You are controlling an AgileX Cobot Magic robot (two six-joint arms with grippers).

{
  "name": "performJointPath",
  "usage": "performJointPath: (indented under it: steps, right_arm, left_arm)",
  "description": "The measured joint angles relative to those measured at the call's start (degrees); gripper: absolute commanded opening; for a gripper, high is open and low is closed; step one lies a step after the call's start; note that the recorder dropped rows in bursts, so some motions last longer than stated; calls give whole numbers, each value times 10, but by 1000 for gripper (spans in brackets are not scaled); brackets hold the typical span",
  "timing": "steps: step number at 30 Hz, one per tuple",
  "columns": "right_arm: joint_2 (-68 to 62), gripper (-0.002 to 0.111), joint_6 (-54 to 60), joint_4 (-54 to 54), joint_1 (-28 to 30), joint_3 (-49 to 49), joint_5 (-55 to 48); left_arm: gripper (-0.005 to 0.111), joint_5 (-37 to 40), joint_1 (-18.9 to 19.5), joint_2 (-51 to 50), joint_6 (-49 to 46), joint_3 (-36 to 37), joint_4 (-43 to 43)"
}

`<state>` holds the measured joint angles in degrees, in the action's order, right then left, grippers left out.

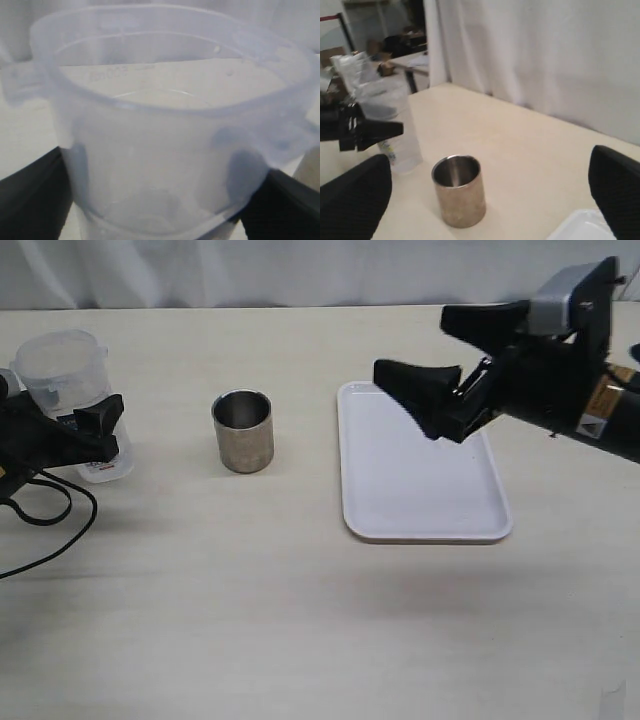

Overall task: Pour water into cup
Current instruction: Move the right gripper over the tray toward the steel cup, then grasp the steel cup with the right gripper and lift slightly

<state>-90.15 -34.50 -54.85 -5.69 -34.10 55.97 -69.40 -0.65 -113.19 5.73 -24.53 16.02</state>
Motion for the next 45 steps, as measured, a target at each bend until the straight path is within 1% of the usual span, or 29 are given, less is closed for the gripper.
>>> performJointPath:
  steps: [3,7,11,14,19,26,34,40,45]
  right_arm:
    - [-92,109,-3,-42,0,-52,45]
    - [-197,109,-13,-56,0,-109,104]
    - [-273,109,-16,-62,-16,-167,124]
    - [-316,109,7,-87,-35,-210,128]
    - [-368,109,33,-126,-67,-285,127]
    - [-423,109,36,-130,-106,-366,59]
    - [-469,109,36,-130,-132,-434,44]
    - [-493,109,36,-84,-135,-448,21]
    - [-511,109,47,-20,-155,-448,16]
  left_arm:
    - [0,0,0,0,0,0,0]
    - [0,0,0,0,0,0,0]
    - [0,0,0,0,0,0,0]
    - [0,0,0,0,0,0,0]
    - [0,0,0,0,0,0,0]
    - [0,0,0,0,0,0,0]
    - [0,0,0,0,0,0,0]
    - [0,0,0,0,0,0,0]
    - [0,0,0,0,0,0,0]
